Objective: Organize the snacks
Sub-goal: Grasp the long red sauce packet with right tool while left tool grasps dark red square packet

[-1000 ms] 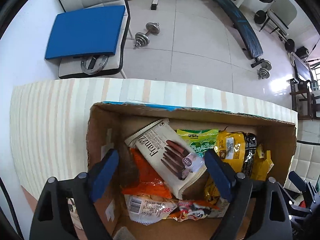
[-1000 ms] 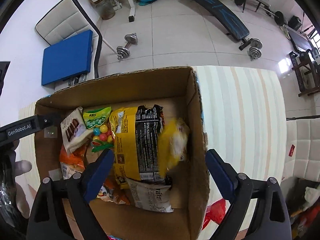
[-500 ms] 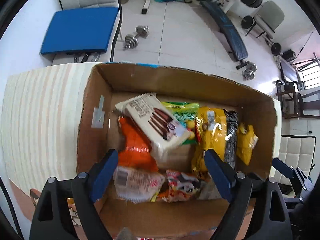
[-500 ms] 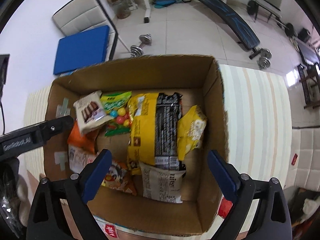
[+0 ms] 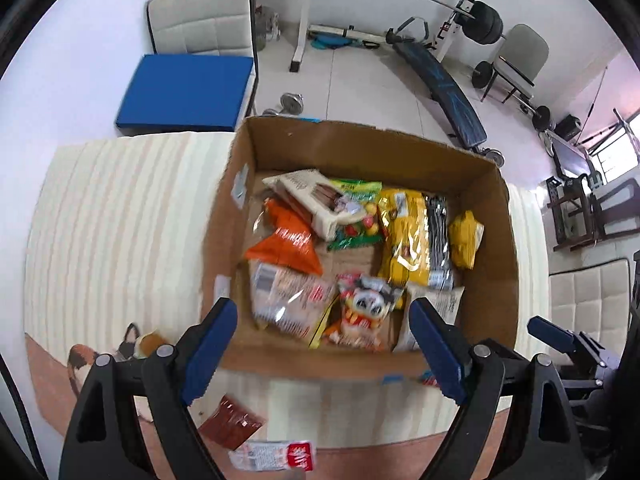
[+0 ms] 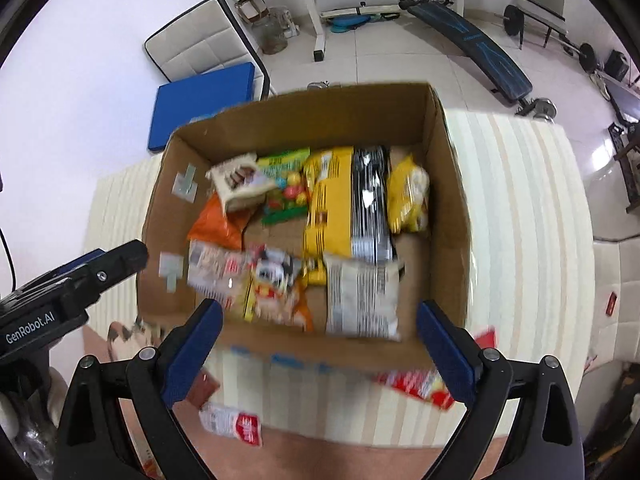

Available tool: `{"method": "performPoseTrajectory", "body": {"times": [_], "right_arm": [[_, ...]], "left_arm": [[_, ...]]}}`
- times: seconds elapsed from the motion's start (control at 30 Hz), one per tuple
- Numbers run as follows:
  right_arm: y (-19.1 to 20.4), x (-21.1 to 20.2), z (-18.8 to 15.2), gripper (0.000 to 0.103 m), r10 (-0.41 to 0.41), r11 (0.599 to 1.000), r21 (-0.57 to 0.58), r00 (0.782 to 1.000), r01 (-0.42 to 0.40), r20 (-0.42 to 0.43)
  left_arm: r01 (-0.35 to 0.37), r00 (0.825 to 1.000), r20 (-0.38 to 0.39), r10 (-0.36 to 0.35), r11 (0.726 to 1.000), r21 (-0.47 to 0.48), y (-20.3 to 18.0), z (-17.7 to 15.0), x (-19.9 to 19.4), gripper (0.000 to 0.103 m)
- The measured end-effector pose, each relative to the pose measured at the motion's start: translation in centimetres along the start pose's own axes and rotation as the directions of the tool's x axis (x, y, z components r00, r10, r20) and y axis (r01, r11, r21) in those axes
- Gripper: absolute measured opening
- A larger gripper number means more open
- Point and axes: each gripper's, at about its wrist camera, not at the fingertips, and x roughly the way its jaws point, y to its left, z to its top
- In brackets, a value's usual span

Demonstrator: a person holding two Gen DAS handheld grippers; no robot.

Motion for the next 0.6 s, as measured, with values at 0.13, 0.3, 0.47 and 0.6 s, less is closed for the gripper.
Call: {"method": "performPoseTrajectory", "body": {"times": [0.13, 0.3, 0.47, 0.6], "right_arm": [[-0.7, 0.3, -3.7, 0.099, -0.033, 0.999, -0.026, 0.998, 0.031, -0.061], [-2.7, 3.2, -7.9, 0.099, -0.14, 0.983, -0.141, 0.976, 0.117, -0.167], [-4.5, 7.1, -9.7, 0.099, -0.228, 0.934, -0.327, 0.945, 0.143, -0.236], [-5.5, 10.3, -10.5, 0.098, -0.312, 0.861, -0.482, 0.917, 0.164, -0.247]], "left_arm": [[-0.009, 1.0, -0.02, 0.01, 1.0, 0.024, 0.2, -3.6, 0.1, 0.088], [-0.005, 1.0, -0.024, 0.006, 0.999, 0.042, -1.8, -8.4, 2.0, 0.088], [-0.006, 0.996, -0.091, 0.008, 1.0, 0.018, -4.8, -11.8, 5.7, 0.088], [-0.031, 0.99, -0.141, 0.031, 1.0, 0.005, -6.5, -14.0, 8.8, 0.088]]}}
